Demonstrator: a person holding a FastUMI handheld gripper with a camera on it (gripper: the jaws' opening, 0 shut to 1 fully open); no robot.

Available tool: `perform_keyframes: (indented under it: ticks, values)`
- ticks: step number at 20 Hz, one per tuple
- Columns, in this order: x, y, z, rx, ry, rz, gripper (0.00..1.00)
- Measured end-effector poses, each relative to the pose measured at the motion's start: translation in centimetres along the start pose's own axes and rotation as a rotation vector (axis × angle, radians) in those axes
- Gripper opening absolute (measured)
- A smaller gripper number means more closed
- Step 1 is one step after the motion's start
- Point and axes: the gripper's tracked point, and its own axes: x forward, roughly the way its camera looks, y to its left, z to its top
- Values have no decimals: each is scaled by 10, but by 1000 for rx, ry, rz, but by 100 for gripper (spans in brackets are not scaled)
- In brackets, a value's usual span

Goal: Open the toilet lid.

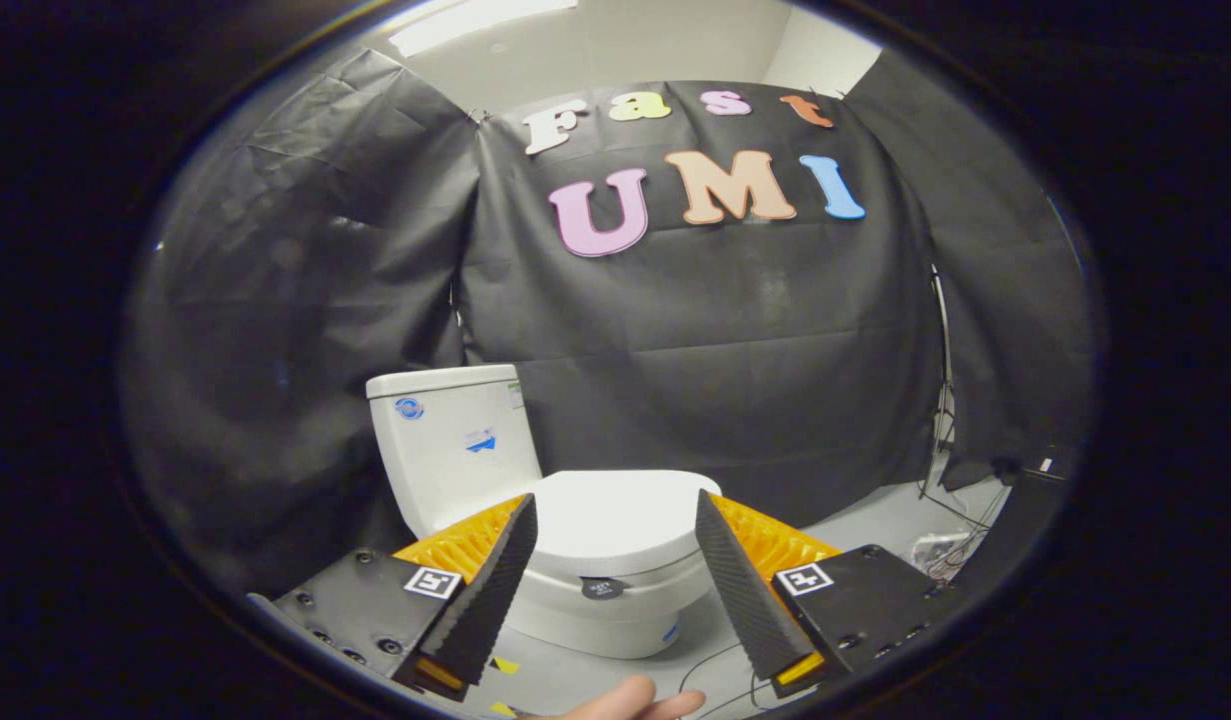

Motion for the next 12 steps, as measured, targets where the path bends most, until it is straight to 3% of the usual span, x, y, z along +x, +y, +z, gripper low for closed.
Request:
perform_keyframes:
  ticks: [12]
  values:
    - [11,0,-15,62,39,-4,98]
